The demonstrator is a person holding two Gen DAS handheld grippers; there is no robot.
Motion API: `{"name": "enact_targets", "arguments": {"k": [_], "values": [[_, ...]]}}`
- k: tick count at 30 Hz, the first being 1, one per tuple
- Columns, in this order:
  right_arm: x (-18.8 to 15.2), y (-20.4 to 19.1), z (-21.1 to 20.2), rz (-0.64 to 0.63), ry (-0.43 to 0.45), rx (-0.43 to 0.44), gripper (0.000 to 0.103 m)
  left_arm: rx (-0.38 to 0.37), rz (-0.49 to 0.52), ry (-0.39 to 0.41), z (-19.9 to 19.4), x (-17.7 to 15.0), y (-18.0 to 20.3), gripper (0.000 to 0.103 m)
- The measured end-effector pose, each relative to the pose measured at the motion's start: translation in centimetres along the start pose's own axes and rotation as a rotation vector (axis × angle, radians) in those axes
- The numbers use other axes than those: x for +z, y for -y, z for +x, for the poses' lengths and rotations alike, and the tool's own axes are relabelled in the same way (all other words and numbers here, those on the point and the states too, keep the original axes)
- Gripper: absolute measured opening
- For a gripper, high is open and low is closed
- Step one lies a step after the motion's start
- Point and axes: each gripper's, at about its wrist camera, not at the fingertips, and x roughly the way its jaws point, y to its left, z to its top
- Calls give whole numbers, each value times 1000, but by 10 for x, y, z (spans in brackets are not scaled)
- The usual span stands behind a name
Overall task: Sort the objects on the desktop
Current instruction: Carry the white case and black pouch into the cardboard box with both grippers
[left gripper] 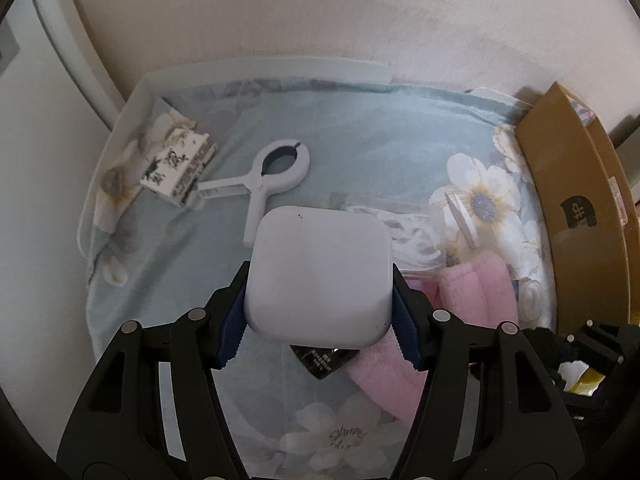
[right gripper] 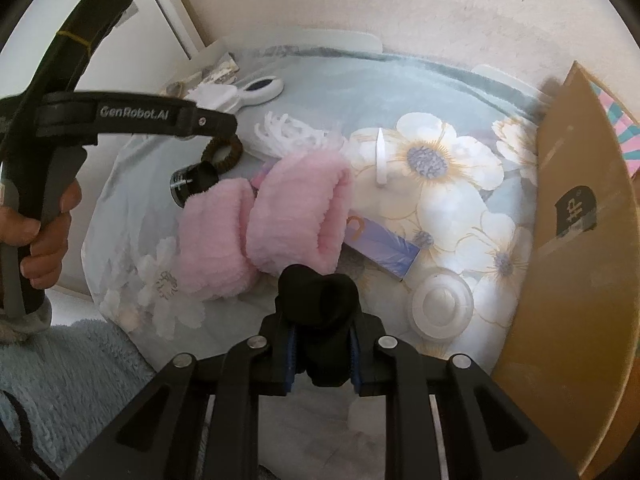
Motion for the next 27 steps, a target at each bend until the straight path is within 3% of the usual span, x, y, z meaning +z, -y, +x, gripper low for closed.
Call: {"name": "enact_targets", "arguments": {"k": [15,23,27], "values": [[4,1,-62,72,180,-12,19,15,38,121,-62,6,12,60],[-1,21,-115,165,308,-81,19,-35,100,186,-93,26,44,60],[-13,46,-144,237,354,-153,19,-103,150,197,-100,39,76,60]]}}
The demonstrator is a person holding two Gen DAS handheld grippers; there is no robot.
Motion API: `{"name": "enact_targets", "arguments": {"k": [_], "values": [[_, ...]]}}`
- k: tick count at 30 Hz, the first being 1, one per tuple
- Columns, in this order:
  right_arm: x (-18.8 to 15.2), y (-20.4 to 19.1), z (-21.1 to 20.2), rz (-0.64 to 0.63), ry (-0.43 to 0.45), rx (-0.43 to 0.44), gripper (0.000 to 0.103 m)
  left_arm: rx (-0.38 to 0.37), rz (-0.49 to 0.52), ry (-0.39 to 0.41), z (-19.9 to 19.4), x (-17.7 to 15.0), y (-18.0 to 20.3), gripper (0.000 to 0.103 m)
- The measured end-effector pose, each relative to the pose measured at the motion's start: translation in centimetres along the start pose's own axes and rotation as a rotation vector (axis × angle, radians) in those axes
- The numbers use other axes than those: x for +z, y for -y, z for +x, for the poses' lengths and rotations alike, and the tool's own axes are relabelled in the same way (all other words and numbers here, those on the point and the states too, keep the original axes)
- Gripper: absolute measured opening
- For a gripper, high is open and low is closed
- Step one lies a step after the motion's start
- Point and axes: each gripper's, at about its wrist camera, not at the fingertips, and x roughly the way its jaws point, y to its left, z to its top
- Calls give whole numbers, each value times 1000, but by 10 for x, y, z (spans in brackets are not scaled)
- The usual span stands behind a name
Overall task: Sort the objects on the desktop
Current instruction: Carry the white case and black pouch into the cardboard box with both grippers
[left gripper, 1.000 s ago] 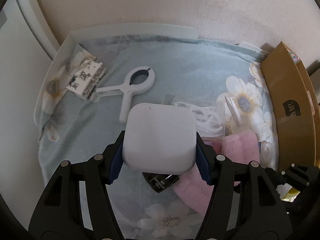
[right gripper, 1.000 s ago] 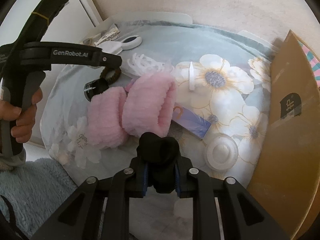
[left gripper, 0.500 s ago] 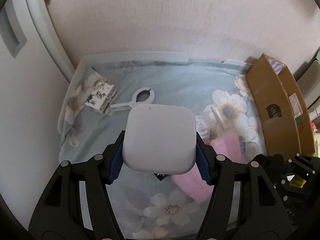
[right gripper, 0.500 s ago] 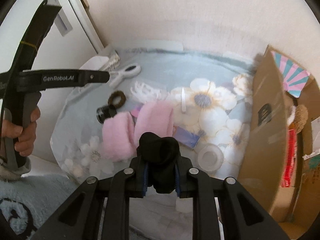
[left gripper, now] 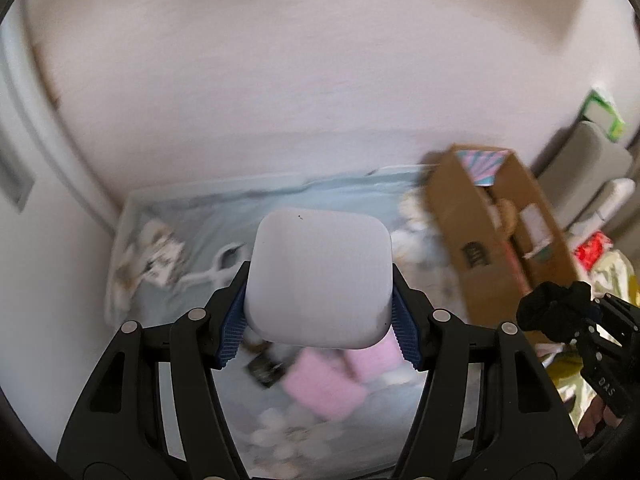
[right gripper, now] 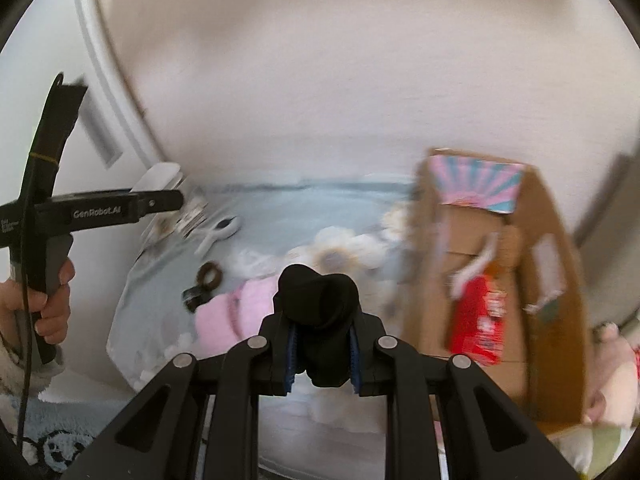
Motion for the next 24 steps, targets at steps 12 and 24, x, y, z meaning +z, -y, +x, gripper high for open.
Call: {"name": "enact_targets", "arguments": {"k": [12,24], "values": [[-13,86,-55,156,56,-239,19,-221,257,49,11,60,145,60],[-35,119,-49,237,3,-238,19,-281,365,-95,82,55,240,60]]}}
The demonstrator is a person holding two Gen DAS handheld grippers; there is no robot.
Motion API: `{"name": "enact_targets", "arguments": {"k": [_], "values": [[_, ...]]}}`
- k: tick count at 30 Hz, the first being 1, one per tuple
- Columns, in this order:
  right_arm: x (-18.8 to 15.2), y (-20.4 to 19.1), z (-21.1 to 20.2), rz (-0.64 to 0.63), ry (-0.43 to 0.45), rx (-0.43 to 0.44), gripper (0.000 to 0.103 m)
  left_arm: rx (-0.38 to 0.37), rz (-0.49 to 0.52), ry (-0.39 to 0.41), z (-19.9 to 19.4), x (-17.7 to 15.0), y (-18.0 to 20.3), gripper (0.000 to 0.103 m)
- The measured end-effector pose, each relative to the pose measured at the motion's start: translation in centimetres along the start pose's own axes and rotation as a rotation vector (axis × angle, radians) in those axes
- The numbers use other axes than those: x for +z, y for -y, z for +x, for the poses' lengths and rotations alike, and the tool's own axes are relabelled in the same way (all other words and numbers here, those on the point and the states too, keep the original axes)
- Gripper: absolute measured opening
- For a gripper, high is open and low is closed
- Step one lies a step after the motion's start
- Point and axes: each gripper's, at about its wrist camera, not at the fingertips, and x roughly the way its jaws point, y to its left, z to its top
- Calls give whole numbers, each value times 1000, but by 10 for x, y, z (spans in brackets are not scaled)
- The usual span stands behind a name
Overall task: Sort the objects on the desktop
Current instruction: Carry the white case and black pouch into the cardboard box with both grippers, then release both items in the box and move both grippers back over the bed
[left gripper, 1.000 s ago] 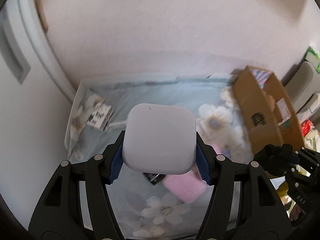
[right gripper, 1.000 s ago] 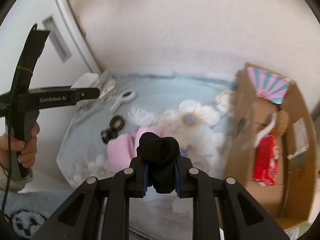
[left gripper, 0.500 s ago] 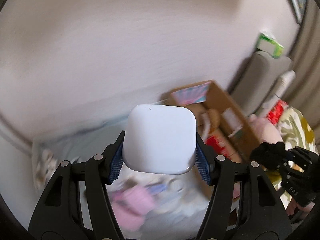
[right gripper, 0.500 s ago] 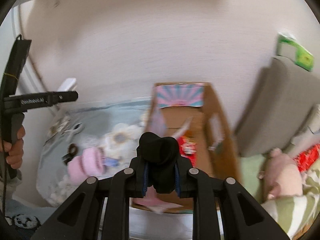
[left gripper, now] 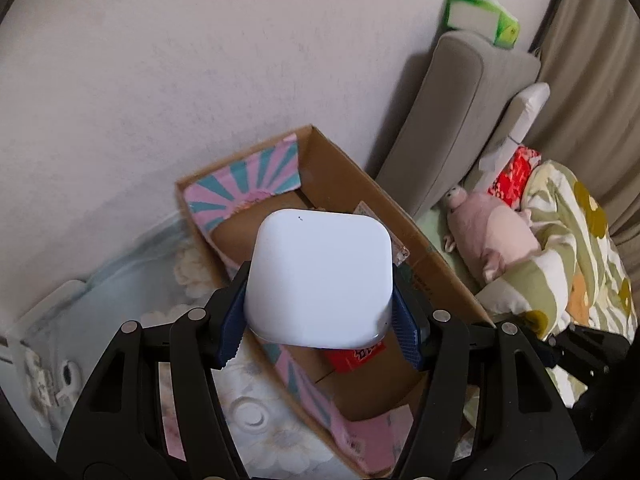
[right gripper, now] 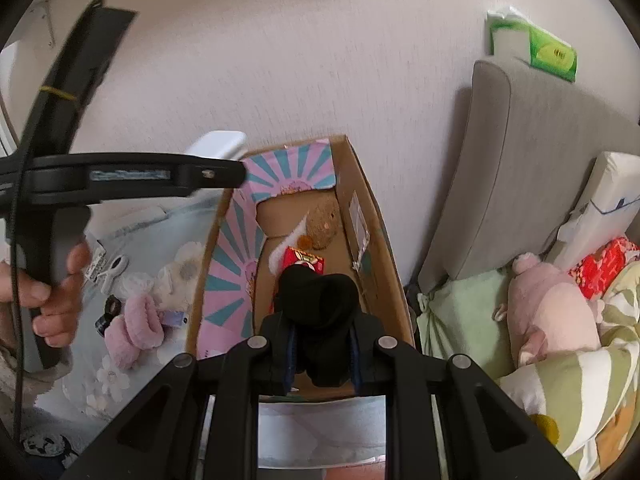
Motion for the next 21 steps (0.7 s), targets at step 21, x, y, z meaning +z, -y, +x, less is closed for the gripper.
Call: {"name": "enact_targets", "arguments": {"k": [21], "values": [[-4,3,30,-42,-80,63,54,-78,-51,-73,31,14,3,95]]}}
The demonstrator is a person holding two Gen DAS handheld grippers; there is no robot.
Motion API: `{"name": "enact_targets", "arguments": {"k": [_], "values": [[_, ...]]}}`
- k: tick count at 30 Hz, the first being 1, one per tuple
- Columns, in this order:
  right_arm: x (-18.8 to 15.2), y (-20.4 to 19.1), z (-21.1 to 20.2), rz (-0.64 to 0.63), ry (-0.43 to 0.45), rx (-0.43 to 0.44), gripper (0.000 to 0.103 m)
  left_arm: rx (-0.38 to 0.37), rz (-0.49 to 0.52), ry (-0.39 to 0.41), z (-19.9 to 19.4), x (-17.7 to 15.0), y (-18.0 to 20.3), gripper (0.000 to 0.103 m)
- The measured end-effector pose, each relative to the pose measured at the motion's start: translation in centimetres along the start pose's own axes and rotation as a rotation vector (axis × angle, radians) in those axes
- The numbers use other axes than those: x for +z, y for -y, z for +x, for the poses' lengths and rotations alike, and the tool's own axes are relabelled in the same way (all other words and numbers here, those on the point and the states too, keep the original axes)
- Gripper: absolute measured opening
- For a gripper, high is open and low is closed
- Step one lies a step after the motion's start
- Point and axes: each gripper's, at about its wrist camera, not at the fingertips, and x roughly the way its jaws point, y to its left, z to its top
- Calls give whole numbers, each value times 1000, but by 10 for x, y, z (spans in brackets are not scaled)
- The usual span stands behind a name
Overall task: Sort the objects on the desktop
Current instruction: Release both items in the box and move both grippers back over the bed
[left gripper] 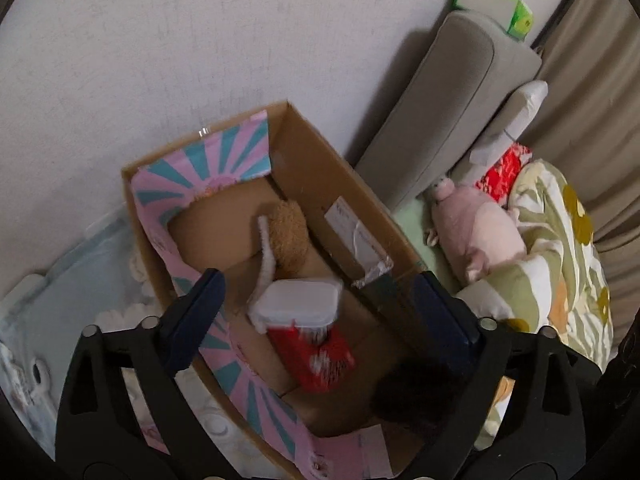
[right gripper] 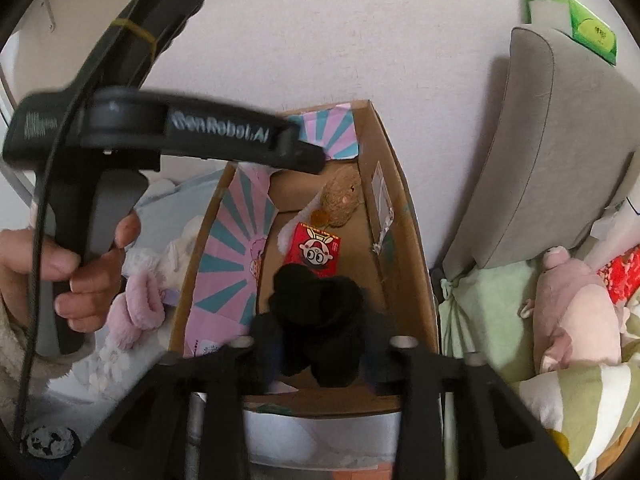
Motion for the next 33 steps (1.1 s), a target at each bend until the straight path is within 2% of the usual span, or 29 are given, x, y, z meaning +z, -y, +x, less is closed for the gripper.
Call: {"name": "enact_targets", "arguments": {"k": [1,6,16,33], "values": [[-1,-1,-3,-6,15,-13,62,12,4,19,-6,0,1,95],[-4,2,-18,-6,73,-28,73,91,8,73,-36,-1,-4,98],[-15,5,-25,44,82,-26,73,166,5,126,-77,-21,-21,100],[-30,-32,-48,26,124,-50,73,160,-25,146,-121,-74,-47,100]]}}
